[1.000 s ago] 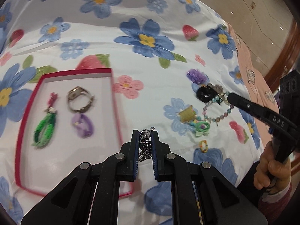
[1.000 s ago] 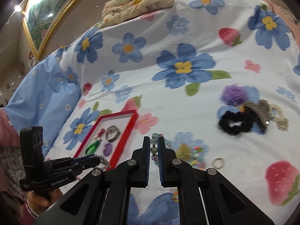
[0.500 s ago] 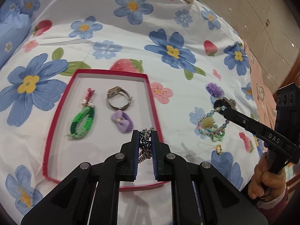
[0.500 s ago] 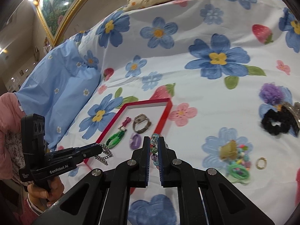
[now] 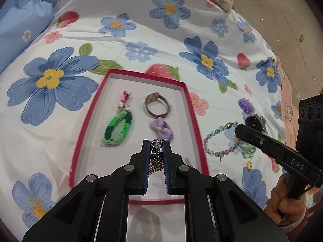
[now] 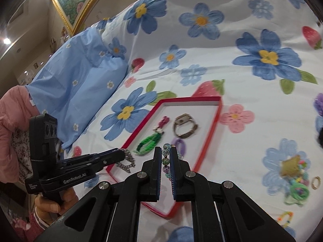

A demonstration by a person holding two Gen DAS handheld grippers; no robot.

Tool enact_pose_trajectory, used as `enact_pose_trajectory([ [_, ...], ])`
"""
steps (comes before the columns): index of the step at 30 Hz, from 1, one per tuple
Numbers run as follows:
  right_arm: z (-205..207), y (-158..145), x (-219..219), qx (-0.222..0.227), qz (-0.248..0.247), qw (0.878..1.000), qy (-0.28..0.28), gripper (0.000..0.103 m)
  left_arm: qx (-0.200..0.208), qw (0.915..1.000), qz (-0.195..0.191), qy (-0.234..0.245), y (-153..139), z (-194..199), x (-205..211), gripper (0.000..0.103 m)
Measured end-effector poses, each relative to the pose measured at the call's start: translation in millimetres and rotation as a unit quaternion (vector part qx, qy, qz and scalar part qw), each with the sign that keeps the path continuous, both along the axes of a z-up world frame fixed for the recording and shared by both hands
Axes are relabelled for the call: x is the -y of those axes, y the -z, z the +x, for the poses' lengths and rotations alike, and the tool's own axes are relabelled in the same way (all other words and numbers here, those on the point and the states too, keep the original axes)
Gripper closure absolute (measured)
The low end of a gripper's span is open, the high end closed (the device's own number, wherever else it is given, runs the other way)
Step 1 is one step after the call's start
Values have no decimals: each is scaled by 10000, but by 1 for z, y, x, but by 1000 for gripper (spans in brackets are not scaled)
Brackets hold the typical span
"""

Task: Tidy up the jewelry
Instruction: 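Carry the chain and bracelet over the red tray and lower them inside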

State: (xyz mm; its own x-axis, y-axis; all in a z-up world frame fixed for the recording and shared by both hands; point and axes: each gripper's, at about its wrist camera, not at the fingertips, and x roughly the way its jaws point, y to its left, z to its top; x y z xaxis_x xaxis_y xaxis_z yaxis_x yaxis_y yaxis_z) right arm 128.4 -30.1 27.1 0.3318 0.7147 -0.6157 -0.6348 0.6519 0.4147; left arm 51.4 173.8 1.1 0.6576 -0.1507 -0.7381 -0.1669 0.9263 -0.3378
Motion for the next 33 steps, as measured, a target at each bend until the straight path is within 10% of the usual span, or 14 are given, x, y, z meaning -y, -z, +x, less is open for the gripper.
enact_pose_trajectory([
  [33, 37, 83, -75, -429, -1191, 9915, -303, 95, -779, 9963, 100, -361, 72, 29, -40, 92],
])
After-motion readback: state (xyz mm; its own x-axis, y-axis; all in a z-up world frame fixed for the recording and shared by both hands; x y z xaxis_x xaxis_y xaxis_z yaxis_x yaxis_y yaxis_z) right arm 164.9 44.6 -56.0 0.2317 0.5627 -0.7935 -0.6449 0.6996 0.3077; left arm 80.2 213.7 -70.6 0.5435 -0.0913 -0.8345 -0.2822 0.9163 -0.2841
